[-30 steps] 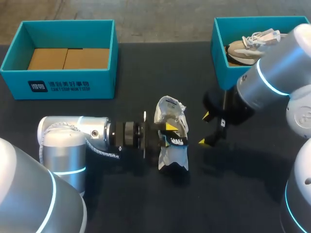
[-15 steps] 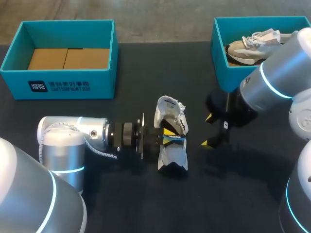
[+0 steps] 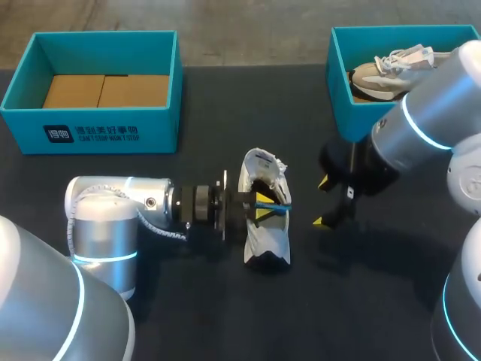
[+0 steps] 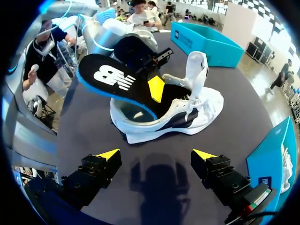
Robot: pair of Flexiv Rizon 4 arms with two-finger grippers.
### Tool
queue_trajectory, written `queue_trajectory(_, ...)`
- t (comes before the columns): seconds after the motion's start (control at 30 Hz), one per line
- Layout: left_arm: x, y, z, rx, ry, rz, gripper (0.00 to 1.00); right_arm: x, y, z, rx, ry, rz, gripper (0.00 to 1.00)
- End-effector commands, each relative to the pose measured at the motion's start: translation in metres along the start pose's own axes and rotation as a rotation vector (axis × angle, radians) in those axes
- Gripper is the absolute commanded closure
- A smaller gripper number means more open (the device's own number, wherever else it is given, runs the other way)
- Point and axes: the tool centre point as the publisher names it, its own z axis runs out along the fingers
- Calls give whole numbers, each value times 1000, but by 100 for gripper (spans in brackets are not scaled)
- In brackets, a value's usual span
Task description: Take the shoe out of the shoebox, open the shoe tongue, remove and reinsert the insole, then place the shoe into the shoebox
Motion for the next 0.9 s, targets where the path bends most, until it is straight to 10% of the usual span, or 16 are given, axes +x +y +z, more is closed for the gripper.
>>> queue_trajectory(0.03, 2, -7, -2, 0, -1, 8, 70, -1, 3, -2, 4, -2, -1, 0)
queue_trajectory(0.33, 4, -21, -3, 23, 4, 25, 58, 0, 7, 1, 4, -2, -7, 0)
queue_trajectory(0.47, 5, -23, -4, 29, 13, 26, 68, 1, 7, 1, 4, -3, -3, 0)
queue_trajectory(0.6, 9, -25, -5, 28, 46, 15, 100, 3, 7, 1, 5, -4, 1, 0)
queue_trajectory(0.9, 10, -17, -8, -27, 95, 6, 100, 4, 6, 3, 4, -7, 9, 0)
